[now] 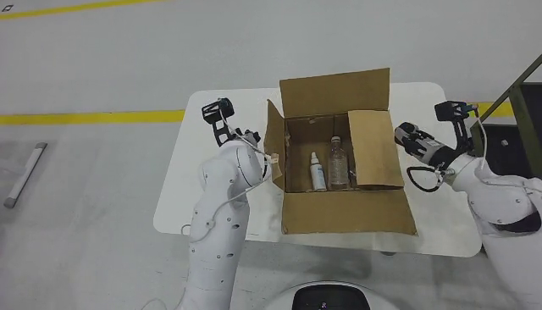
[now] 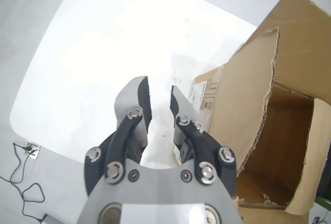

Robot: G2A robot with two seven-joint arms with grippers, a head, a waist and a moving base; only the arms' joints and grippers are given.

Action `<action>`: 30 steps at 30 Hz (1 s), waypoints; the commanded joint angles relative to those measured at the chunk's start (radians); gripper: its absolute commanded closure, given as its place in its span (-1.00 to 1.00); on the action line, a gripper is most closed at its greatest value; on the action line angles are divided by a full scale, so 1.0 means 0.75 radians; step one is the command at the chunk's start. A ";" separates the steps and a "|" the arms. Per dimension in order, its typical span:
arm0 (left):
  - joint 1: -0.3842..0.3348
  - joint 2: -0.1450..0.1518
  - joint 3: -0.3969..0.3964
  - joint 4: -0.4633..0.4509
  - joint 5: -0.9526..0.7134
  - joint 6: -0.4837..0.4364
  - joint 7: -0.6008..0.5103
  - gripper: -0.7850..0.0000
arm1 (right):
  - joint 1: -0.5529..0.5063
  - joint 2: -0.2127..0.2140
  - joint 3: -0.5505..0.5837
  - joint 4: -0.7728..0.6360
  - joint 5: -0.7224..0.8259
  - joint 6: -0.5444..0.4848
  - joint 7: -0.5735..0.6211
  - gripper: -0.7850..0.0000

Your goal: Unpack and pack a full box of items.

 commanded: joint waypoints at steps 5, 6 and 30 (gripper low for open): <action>-0.005 -0.020 0.060 0.044 -0.202 -0.074 0.038 1.00 | 0.202 -0.015 0.028 0.220 0.082 0.356 -0.158 1.00; -0.011 -0.023 0.072 0.054 -0.223 -0.094 0.046 1.00 | 0.245 -0.017 0.027 0.271 0.108 0.394 -0.172 1.00; -0.089 -0.059 0.213 0.264 -0.426 -0.167 0.112 1.00 | 0.942 -0.069 -0.252 1.182 0.326 0.113 -0.045 1.00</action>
